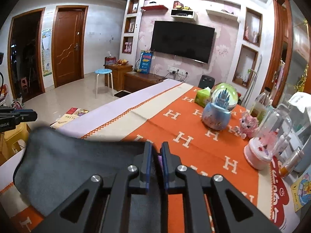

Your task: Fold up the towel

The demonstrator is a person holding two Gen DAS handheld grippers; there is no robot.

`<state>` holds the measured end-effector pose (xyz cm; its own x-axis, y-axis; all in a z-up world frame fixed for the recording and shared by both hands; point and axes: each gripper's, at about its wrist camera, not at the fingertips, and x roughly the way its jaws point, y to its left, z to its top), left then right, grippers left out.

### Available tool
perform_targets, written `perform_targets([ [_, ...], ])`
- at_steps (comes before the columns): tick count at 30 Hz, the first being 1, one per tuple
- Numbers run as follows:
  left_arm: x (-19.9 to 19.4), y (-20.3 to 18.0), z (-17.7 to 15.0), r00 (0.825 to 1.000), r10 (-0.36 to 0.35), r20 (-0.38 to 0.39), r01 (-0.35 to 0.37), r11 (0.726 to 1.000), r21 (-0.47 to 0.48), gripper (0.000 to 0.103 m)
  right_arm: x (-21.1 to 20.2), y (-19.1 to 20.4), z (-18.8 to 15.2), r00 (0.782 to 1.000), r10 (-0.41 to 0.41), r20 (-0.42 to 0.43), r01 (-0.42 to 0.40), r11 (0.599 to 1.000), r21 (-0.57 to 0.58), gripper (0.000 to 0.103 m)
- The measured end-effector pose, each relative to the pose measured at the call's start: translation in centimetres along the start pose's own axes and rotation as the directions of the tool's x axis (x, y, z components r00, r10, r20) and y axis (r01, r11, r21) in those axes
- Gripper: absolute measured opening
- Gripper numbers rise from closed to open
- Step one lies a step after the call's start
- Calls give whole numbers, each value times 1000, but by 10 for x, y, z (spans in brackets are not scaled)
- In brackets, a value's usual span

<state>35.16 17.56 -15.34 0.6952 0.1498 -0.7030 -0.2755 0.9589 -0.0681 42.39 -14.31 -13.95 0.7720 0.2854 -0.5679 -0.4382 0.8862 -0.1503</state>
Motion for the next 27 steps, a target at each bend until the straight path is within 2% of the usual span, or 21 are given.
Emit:
perform_targets([
  [1, 0, 0, 1, 1000, 0, -3, 0, 1000, -4, 16, 1, 0, 0, 1000, -2, -2, 2, 1000, 3, 15],
  [3, -3, 1, 3, 1000, 0, 2, 0, 1000, -12, 22, 2, 0, 1, 1000, 0, -9, 0, 1000, 13, 31],
  [5, -8, 1, 4, 1000, -1, -3, 1, 1000, -14, 25, -1, 1, 3, 1000, 8, -4, -7, 1000, 27, 37],
  [11, -32, 1, 3, 1000, -1, 2, 2, 1000, -24, 32, -24, 6, 13, 999, -5, 39, 4, 1000, 21, 47],
  [17, -65, 6, -6, 1000, -20, -7, 20, 999, -33, 34, -59, 11, 20, 997, -38, 63, 37, 999, 31, 57],
  [21, -92, 14, -20, 998, -42, -39, 41, 999, -24, 40, -89, 20, 18, 996, -67, 66, 64, 997, 44, 65],
  [23, -107, 18, -27, 998, -53, -37, 52, 998, -19, 41, -104, 25, 16, 995, -76, 63, 73, 996, 53, 66],
  [26, -132, 22, -40, 995, -90, -49, 90, 996, 3, 50, -129, 35, 11, 994, -93, 57, 90, 994, 66, 67],
  [27, -140, 23, -45, 994, -101, -51, 102, 995, 15, 51, -138, 40, 8, 994, -101, 52, 97, 993, 72, 68],
])
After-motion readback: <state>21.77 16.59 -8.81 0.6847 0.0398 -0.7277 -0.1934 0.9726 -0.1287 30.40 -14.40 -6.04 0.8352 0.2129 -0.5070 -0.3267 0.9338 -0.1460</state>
